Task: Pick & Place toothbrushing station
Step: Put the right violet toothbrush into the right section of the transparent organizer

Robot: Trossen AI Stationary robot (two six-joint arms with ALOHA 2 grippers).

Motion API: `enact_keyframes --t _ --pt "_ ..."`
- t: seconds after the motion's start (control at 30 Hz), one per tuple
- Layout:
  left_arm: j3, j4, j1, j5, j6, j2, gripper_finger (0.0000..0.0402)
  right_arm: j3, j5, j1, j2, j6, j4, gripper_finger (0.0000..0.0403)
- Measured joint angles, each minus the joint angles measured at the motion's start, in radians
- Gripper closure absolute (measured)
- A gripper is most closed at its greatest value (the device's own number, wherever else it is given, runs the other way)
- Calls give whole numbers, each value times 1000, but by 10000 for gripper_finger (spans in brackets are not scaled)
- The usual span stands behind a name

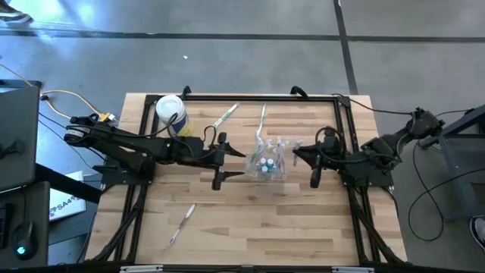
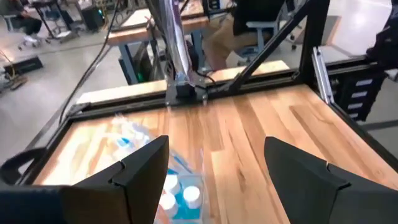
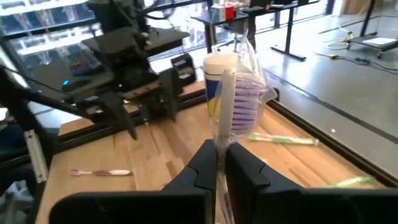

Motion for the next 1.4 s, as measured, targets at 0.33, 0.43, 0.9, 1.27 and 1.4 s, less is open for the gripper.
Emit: enact_keyframes --t 0.33,0.43,0.9,1.27,1.4 --pt "0 -80 0 -8 -19 -24 139 -489 -85 -47 -144 -141 669 395" --pt "2 -81 0 -8 -19 -31 139 -584 -108 -103 -152 -150 758 395" --pt "1 -216 0 -129 -27 -87 139 -644 -237 -238 -28 -55 772 395" --pt "0 -279 0 -160 -78 -95 139 -643 -181 -238 143 62 780 395" --pt "0 -297 0 -160 -99 -95 139 -643 -160 -238 191 111 786 395"
